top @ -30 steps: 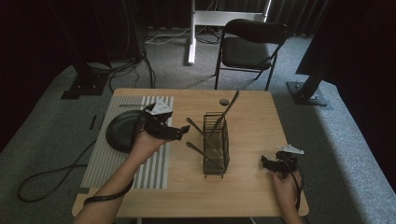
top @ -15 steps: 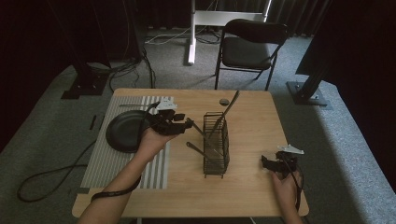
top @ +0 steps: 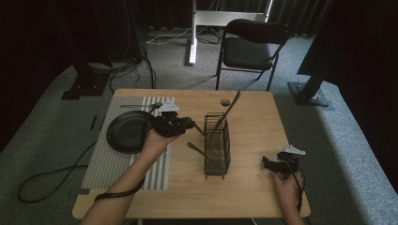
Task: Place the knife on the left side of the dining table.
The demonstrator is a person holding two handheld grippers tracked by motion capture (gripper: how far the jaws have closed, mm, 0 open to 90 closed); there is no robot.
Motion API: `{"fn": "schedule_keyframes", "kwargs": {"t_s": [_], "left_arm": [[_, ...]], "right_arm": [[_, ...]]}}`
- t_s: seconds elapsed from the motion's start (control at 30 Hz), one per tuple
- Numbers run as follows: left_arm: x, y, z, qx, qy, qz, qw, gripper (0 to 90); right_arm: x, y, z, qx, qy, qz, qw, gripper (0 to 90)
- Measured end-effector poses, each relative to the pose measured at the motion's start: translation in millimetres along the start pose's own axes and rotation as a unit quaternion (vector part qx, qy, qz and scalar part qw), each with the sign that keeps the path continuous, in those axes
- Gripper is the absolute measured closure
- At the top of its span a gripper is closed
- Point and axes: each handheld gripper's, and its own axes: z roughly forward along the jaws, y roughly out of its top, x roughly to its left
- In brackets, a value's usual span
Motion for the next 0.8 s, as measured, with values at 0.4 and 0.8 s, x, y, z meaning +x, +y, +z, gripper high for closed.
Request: {"fn": "schedule_keyframes", "kwargs": {"t_s": [0.4, 0.8], "left_arm": [[-22.2, 12.5, 0.3, -0.025, -0.068, 0.001, 0.9974, 83.2], [-37.5, 21.9, 12.2, -0.047, -0.073, 0.032, 0.9957, 83.5]], "right_arm": [[0.0, 0.0, -0.1, 0.0, 0.0, 0.0, 1.0, 11.4], [0.0, 0.1, -0.1, 0.001, 0.0, 0.0, 1.0, 11.4]]}}
